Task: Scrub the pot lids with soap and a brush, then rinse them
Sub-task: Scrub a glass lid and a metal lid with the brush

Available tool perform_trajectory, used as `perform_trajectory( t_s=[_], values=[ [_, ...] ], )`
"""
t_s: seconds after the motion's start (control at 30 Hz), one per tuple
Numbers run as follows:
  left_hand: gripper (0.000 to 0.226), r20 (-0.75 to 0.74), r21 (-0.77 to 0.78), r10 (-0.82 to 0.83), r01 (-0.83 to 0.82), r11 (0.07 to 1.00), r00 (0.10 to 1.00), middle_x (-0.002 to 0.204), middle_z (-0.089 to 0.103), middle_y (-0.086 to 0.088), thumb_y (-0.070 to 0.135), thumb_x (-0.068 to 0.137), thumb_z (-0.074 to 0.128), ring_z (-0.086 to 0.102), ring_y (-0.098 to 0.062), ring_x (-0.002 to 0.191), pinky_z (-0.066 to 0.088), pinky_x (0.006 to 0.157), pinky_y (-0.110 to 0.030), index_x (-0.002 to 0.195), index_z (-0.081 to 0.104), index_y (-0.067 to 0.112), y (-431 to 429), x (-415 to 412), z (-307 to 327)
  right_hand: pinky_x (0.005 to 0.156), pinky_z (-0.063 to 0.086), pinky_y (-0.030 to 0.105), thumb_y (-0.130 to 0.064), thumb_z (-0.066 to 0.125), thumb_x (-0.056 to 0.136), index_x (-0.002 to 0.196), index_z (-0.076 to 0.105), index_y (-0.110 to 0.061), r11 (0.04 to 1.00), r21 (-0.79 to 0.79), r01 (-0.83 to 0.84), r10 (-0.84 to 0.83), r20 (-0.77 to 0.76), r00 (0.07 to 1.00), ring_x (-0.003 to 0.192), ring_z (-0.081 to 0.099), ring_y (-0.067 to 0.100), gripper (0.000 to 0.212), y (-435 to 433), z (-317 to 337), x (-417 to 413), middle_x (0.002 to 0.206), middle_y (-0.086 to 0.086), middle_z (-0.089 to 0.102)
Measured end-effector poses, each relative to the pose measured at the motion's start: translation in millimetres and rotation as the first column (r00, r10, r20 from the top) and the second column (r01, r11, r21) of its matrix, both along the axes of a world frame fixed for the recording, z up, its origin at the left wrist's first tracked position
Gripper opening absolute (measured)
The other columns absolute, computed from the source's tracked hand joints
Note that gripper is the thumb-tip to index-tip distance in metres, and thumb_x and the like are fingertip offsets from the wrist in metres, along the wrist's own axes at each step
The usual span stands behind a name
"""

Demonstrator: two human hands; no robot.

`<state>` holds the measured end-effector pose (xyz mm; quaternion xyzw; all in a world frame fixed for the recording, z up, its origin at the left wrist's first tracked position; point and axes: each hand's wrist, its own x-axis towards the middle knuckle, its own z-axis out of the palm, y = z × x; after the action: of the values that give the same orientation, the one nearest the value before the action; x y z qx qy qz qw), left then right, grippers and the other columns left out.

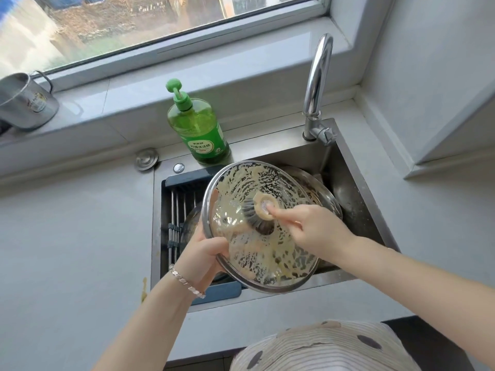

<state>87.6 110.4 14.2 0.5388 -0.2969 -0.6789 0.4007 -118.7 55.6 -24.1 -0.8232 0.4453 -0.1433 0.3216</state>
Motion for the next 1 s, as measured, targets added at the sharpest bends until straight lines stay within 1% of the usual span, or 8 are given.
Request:
perform_trajectory(
  t_s=[0.23,0.33,0.4,0.47,0.6,0.73,0.87,1.0],
  values=[
    [0.086,-0.011,0.000,0.096,-0.096,0.995,0.995,0.124,0.058,-0.024,-0.014,0.054,0.042,0.060,-0.039,0.109,0.048,0.087,-0.060,0.134,0.040,0.019,2.1,15.1,-6.5,0.062,0.041,0.028,-0.022,0.044,0.095,0.133,0.039,-0.042,0.977,0.090,-0.192,0.194,-0.008,0.981,0.063,0.043,0.006,0.044,16.5,1.0,-17.2,0.065,-0.014,0.041],
    [0.087,0.002,0.002,0.088,-0.088,0.996,0.996,0.123,0.056,-0.028,-0.013,0.055,0.041,0.070,-0.030,0.074,0.056,0.047,-0.040,0.137,0.036,0.015,1.3,12.2,-1.5,0.068,0.044,0.034,-0.022,0.043,0.097,0.132,0.043,-0.044,0.997,0.068,-0.032,0.039,-0.103,0.994,0.075,0.053,0.019,0.041,1.1,-5.4,-29.0,0.076,-0.002,0.055],
    [0.086,0.019,0.005,0.113,-0.113,0.994,0.993,0.122,0.053,-0.032,-0.013,0.055,0.041,0.066,-0.018,0.054,0.046,0.034,-0.023,0.138,0.034,0.008,-0.1,7.9,3.8,0.061,0.040,0.028,-0.023,0.044,0.095,0.131,0.046,-0.043,0.977,0.078,-0.198,0.197,0.020,0.980,0.067,0.048,0.014,0.041,25.7,0.7,-17.1,0.073,-0.002,0.054],
    [0.083,0.011,-0.002,0.123,-0.123,0.992,0.992,0.122,0.053,-0.034,-0.013,0.054,0.041,0.068,-0.022,0.062,0.049,0.039,-0.022,0.135,0.038,0.005,0.6,7.6,6.2,0.058,0.039,0.029,-0.026,0.043,0.091,0.129,0.050,-0.042,0.945,0.143,-0.295,0.290,0.059,0.955,0.063,0.044,0.010,0.042,41.2,1.5,-20.9,0.070,-0.006,0.049],
    [0.088,0.010,0.009,0.123,-0.123,0.992,0.992,0.124,0.056,-0.027,-0.014,0.054,0.040,0.062,-0.041,0.095,0.058,0.055,-0.038,0.138,0.035,0.011,-0.1,13.3,-2.4,0.067,0.042,0.034,-0.026,0.040,0.098,0.131,0.046,-0.045,0.998,0.066,-0.004,0.015,-0.173,0.985,0.075,0.051,0.018,0.038,1.3,-13.7,-40.9,0.079,-0.003,0.056],
    [0.091,0.011,-0.016,0.158,-0.158,0.987,0.987,0.127,0.055,-0.024,-0.016,0.055,0.042,0.058,-0.039,0.113,0.051,0.082,-0.057,0.139,0.036,0.020,-1.4,18.1,-4.6,0.061,0.036,0.026,-0.024,0.047,0.096,0.131,0.047,-0.042,0.939,0.164,-0.302,0.298,0.053,0.953,0.065,0.044,0.009,0.039,34.0,1.1,-24.3,0.067,-0.011,0.045],
    [0.087,0.004,-0.036,0.167,-0.167,0.985,0.986,0.124,0.059,-0.019,-0.014,0.053,0.043,0.061,-0.036,0.109,0.050,0.083,-0.059,0.132,0.042,0.025,-1.1,18.2,-0.6,0.059,0.032,0.024,-0.026,0.042,0.098,0.132,0.043,-0.046,0.982,0.118,-0.149,0.172,-0.212,0.962,0.059,0.039,0.003,0.039,2.7,-5.3,-46.1,0.063,-0.017,0.038],
    [0.084,0.013,-0.020,0.175,-0.175,0.984,0.984,0.124,0.058,-0.021,-0.014,0.052,0.042,0.060,-0.040,0.109,0.057,0.071,-0.051,0.125,0.047,0.028,-4.2,14.8,0.6,0.063,0.038,0.028,-0.024,0.045,0.097,0.129,0.050,-0.042,0.936,0.198,-0.291,0.297,-0.003,0.955,0.067,0.048,0.011,0.037,28.7,3.6,-25.1,0.068,-0.012,0.049]
  ],
)
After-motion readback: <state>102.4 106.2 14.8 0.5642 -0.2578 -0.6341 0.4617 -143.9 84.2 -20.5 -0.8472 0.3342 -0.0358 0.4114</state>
